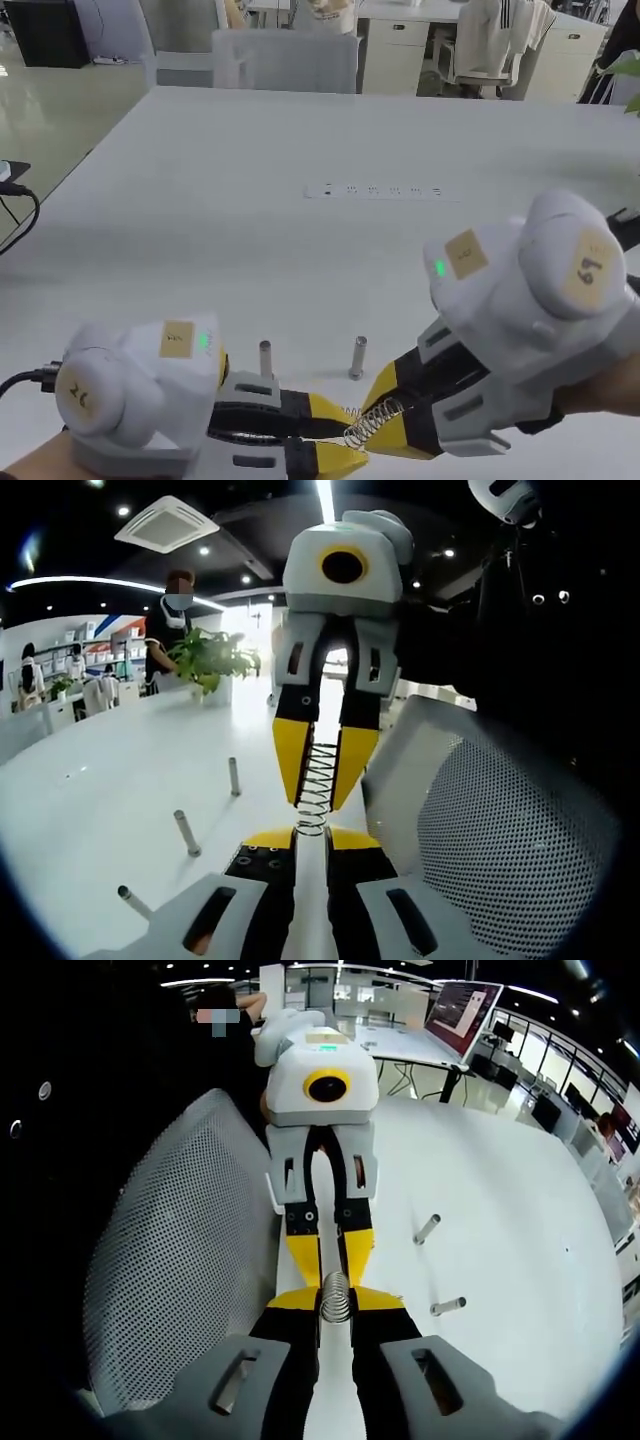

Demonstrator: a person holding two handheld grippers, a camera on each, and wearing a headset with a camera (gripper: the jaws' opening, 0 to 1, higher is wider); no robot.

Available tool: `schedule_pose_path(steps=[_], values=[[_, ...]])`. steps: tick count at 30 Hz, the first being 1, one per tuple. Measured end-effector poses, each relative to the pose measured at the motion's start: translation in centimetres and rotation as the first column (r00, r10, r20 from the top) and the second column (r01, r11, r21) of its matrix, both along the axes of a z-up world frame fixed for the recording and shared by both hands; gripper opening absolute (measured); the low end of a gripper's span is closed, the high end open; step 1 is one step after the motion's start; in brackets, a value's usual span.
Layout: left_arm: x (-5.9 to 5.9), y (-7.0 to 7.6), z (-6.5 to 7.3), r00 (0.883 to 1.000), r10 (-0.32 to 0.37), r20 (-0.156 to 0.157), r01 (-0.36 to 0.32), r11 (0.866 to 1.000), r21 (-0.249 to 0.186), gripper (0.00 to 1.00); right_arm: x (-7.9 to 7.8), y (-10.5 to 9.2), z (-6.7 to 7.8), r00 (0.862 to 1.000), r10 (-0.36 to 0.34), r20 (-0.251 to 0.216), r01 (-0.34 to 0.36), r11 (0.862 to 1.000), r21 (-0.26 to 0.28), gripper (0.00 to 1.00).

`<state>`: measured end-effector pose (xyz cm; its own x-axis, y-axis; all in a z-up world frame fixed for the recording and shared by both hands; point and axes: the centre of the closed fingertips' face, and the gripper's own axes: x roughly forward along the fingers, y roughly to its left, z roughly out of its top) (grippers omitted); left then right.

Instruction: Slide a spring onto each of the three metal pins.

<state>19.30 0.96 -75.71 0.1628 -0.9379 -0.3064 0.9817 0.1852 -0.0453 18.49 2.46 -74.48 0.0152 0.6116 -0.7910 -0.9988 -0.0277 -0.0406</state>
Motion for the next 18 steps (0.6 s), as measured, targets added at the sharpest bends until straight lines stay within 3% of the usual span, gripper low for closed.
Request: schedule_pose_path(steps=[18], values=[[0.38,0.71,-0.73,0.999,0.033,-0.031,-0.033,0.999,0.011,0.09,0.41,-0.75,0.01,1.000,-0.017,0.014,0.017,1.000,-0.020,0.09]])
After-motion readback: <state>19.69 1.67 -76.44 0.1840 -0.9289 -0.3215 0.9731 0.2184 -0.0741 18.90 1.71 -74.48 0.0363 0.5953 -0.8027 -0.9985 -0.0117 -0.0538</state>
